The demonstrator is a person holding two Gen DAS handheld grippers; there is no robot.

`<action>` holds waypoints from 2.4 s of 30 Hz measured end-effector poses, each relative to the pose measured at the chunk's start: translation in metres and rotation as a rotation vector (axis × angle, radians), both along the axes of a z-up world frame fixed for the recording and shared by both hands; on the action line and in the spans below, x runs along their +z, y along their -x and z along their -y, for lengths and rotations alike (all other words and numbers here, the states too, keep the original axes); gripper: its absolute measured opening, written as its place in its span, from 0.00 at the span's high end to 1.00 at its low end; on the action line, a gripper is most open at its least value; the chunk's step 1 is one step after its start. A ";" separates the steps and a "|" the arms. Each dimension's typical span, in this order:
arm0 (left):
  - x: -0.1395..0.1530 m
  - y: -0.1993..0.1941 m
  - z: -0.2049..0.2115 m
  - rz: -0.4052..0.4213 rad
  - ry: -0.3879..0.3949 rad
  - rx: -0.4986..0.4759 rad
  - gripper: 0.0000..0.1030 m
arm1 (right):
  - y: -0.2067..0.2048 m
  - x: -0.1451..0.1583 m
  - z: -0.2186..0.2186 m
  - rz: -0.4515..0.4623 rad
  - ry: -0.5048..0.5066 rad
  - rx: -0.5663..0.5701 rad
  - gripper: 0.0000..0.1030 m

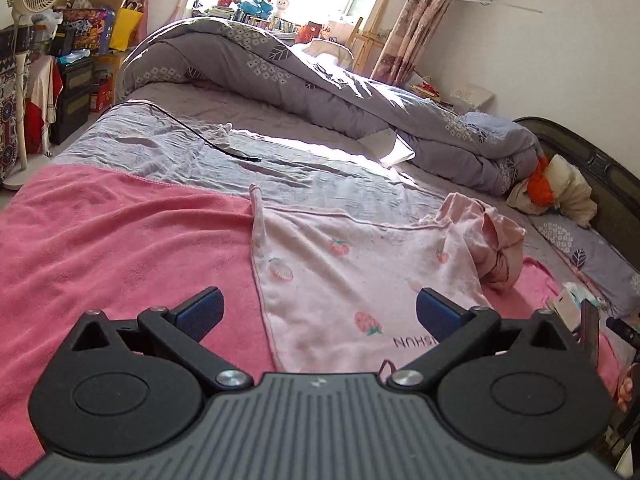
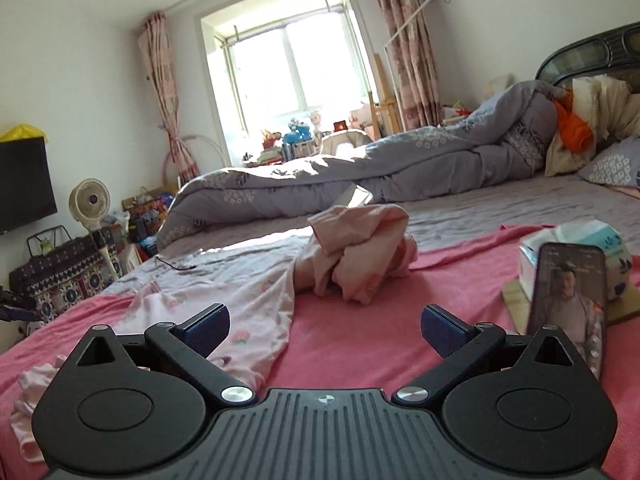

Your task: Fold clothes

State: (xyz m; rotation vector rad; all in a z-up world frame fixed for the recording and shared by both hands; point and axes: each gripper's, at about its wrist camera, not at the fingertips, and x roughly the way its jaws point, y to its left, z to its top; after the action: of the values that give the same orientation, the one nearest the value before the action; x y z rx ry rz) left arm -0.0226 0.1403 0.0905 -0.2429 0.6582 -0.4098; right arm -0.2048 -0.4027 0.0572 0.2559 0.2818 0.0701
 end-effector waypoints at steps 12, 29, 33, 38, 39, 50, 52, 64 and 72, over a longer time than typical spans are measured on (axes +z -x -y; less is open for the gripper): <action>-0.074 -0.190 0.062 -0.116 -0.147 0.105 0.00 | -0.241 -0.004 -0.078 -0.096 0.179 0.137 0.25; -0.114 -0.226 0.067 0.003 -0.119 0.020 0.02 | -0.347 -0.086 -0.079 -0.186 0.244 0.055 0.34; -0.113 -0.223 0.061 0.016 -0.112 0.089 0.57 | -0.344 -0.083 -0.077 -0.163 0.239 0.044 0.55; -0.114 -0.223 0.052 0.009 -0.071 0.124 0.91 | -0.343 -0.081 -0.074 -0.162 0.222 0.032 0.87; -0.112 -0.221 0.052 0.022 -0.067 0.130 0.93 | -0.342 -0.081 -0.074 -0.162 0.222 0.032 0.88; -0.024 -0.110 0.056 0.363 -0.085 0.016 0.98 | -0.270 -0.025 -0.077 -0.113 0.318 0.022 0.93; -0.011 -0.083 0.047 0.373 -0.099 -0.012 0.97 | -0.234 -0.003 -0.077 -0.083 0.357 0.041 0.93; -0.038 0.137 0.009 0.253 -0.306 -0.224 0.61 | 0.021 -0.007 -0.060 -0.206 0.359 0.169 0.93; -0.061 0.204 0.033 0.266 -0.536 -0.196 0.17 | 0.053 -0.050 -0.051 -0.293 0.076 0.142 0.63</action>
State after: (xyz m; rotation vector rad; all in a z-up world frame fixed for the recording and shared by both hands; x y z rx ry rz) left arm -0.2268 0.1072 0.0299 0.3827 0.5088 -0.4287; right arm -0.2583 -0.3521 0.0068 0.1697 0.5926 0.1622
